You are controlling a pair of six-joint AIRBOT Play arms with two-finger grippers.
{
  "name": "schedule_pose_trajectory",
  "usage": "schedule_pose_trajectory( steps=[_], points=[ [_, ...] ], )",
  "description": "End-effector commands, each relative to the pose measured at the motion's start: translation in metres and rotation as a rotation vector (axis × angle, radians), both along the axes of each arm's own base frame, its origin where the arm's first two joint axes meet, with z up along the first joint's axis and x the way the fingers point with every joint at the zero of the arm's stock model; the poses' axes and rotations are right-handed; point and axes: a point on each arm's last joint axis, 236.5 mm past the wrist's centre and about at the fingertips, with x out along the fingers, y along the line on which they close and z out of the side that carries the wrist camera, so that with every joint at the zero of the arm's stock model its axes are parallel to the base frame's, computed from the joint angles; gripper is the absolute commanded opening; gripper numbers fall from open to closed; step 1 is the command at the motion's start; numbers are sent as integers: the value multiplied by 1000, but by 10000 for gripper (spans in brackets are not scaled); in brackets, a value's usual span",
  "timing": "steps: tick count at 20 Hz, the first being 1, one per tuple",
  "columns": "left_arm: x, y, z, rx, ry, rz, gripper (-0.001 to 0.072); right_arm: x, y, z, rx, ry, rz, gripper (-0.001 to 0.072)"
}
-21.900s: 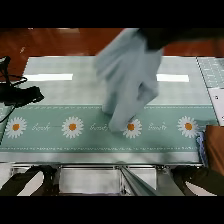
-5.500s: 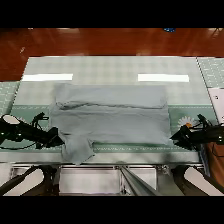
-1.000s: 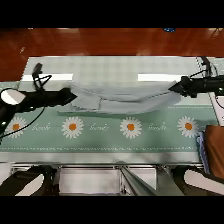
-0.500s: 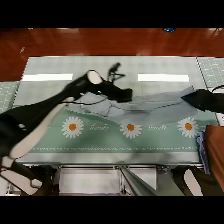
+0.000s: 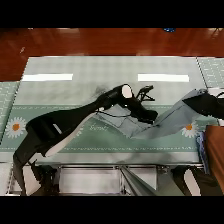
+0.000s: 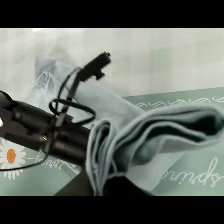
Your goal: Fold the shirts.
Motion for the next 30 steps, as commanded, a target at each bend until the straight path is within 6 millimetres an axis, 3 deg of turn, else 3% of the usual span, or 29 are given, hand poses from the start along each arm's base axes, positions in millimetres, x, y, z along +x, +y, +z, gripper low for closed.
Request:
schedule_pose_trajectory(
  steps=[1, 4, 7, 9, 11, 15, 19, 23, 24, 25, 26, 28, 30],
  points=[
    [56, 45, 34, -30, -19, 80, 16, 5, 4, 7, 27, -27, -11, 31],
    [116, 119, 86, -61, -131, 219, 16, 19, 41, 13, 110, -46, 59, 31],
    [137, 211, 118, 20, -256, 350, 16, 46, 109, 6, 215, -45, 165, 31],
    [127, 267, 130, 76, -302, 431, 17, 64, 159, -9, 252, -16, 225, 31],
    [99, 305, 138, 84, -348, 476, 17, 81, 207, -25, 257, 21, 288, 31],
    [52, 372, 118, 137, -372, 660, 17, 115, 283, -55, 285, 103, 389, 31],
    [20, 399, 94, 163, -341, 750, 16, 136, 323, -91, 324, 188, 411, 31],
    [18, 400, 85, 169, -329, 762, 17, 150, 341, -124, 356, 250, 388, 36],
    [21, 402, 86, 169, -337, 772, 17, 154, 340, -131, 354, 254, 370, 158],
    [23, 403, 86, 169, -342, 779, 17, 159, 338, -135, 351, 250, 357, 376],
    [25, 403, 86, 169, -348, 784, 17, 162, 334, -138, 336, 242, 352, 413],
    [27, 405, 87, 170, -358, 792, 17, 165, 320, -127, 353, 255, 357, 413],
    [32, 410, 88, 173, -374, 815, 17, 160, 282, -100, 360, 280, 408, 412]
  ],
)
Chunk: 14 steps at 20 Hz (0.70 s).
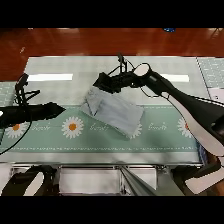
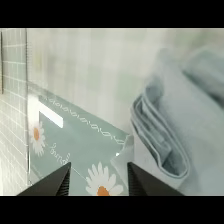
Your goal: Fold the shirts.
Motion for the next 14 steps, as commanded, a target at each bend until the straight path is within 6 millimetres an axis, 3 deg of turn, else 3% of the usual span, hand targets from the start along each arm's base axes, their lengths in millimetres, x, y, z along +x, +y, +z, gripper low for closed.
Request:
schedule_pose_trajectory(
  steps=[1, 3, 6, 7, 8, 9, 12, 14],
  points=[
    [7, 10, 1, 9, -21, 41, 17, -12, -57, 32, -19, 19, 90, 413],
    [9, 20, 0, 8, -17, 73, 17, -29, -136, 52, -222, -25, 125, 413],
    [11, 28, 0, 4, -9, 104, 17, -65, -285, 56, -703, -56, -87, 413],
    [11, 26, 1, -4, -9, 101, 17, -81, -319, 51, -787, -53, -188, 413],
    [11, 22, 2, -16, -11, 97, 17, -101, -339, 40, -800, -38, -285, 413],
    [11, 17, 5, -32, -13, 89, 17, -118, -340, 25, -744, -15, -354, 414],
    [8, 6, 6, -44, -14, 60, 17, -164, -305, -38, -504, 100, -418, 416],
    [5, -1, 6, -44, -13, 34, 17, -184, -283, -77, -395, 209, -444, 416]
  ],
)
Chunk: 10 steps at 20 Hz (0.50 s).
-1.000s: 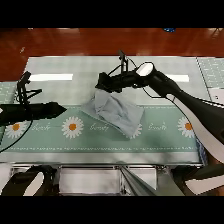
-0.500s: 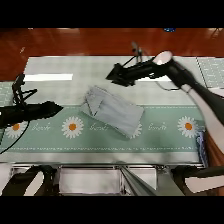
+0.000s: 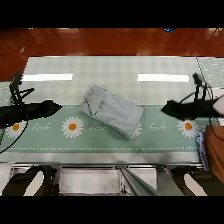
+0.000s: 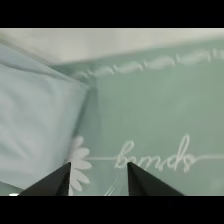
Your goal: Fold the shirts.
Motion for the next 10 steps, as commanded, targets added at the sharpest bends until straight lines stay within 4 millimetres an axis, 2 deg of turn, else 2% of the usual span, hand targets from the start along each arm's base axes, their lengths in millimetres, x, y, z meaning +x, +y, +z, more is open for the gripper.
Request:
schedule_pose_trajectory(
  steps=[1, 6, 10],
  points=[
    [-3, -12, 2, -10, -3, -34, 17, -34, 26, -60, 199, 52, -151, 416],
    [-6, -21, 2, -10, -4, -64, 17, -21, 75, -86, 361, 89, -169, 415],
    [-9, -26, 2, -9, -5, -83, 17, -6, 121, -94, 481, 126, -122, 415]
  ],
)
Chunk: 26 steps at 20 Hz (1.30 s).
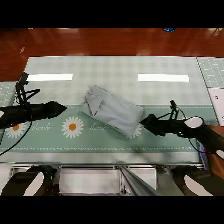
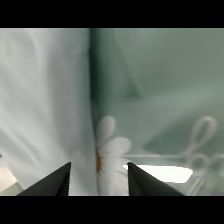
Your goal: Fold the shirts.
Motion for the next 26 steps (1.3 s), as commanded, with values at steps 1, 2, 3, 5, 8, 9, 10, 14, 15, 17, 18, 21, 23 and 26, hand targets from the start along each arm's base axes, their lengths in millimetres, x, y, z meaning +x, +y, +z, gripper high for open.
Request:
schedule_pose_trajectory(
  steps=[1, 2, 3, 5, 8, 9, 10, 14, 15, 17, 18, 21, 23, 26],
  points=[
    [-2, -4, 0, 1, -1, -14, 17, 17, 35, -9, 103, 13, -11, 414],
    [-2, -4, 0, 1, -1, -13, 17, 19, 44, -12, 109, 28, 7, 412],
    [-2, -4, 0, 1, -1, -13, 17, 21, 52, -14, 109, 33, 31, 412],
    [-2, -4, 0, 1, -1, -13, 17, 31, 68, -15, 111, 29, 71, 384],
    [-2, -4, 0, 1, -1, -13, 17, 58, 97, 17, 136, -109, 197, 32],
    [-2, -4, 0, 1, -1, -13, 17, 72, 108, 39, 149, -170, 235, 31],
    [-2, -3, 0, 2, -1, -14, 17, 86, 117, 65, 151, -236, 286, 31],
    [-2, -1, -9, 6, 12, -2, 17, 143, 116, 164, -31, -447, 415, 31],
    [-3, -1, -15, 6, 24, 4, 17, 156, 108, 193, -87, -493, 419, 31],
    [-11, 0, -33, 6, 66, 9, 17, 173, 93, 253, -148, -606, 432, 31],
    [-17, -1, -42, 5, 94, 8, 17, 180, 79, 278, -175, -640, 417, 31],
    [-27, -1, -58, 2, 139, 8, 17, 191, 27, 324, -227, -671, 356, 31],
    [-27, -1, -58, 2, 136, 8, 17, 192, -20, 338, -260, -644, 302, 31],
    [-28, -2, -58, 0, 139, 5, 17, 186, -105, 351, -284, -587, 156, 31]
  ],
)
